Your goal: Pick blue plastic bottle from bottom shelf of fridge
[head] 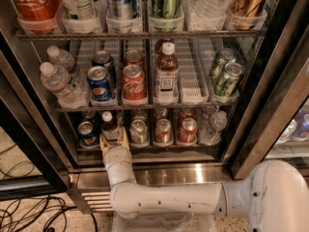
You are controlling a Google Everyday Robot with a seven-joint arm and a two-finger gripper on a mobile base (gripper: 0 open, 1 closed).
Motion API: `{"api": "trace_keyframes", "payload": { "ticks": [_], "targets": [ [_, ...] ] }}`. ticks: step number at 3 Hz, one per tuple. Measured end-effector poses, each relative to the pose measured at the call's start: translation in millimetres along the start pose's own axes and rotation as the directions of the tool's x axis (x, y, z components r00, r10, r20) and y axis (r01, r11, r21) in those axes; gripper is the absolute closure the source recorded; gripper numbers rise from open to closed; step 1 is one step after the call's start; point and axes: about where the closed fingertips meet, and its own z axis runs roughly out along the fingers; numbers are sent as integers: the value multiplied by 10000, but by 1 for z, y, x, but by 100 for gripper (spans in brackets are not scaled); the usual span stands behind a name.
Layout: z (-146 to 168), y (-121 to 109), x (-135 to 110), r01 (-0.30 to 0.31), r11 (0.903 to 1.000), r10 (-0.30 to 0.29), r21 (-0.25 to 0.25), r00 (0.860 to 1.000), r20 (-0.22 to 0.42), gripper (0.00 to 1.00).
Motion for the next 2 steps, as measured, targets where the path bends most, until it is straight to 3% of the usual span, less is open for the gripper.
{"api": "trace_keyframes", "payload": {
  "ticks": [1, 2],
  "targets": [
    [1, 4, 4, -235, 9987, 228, -441, 9996, -162, 97],
    [1, 4, 4, -237, 9987, 230, -443, 9996, -162, 100]
  ]
}}
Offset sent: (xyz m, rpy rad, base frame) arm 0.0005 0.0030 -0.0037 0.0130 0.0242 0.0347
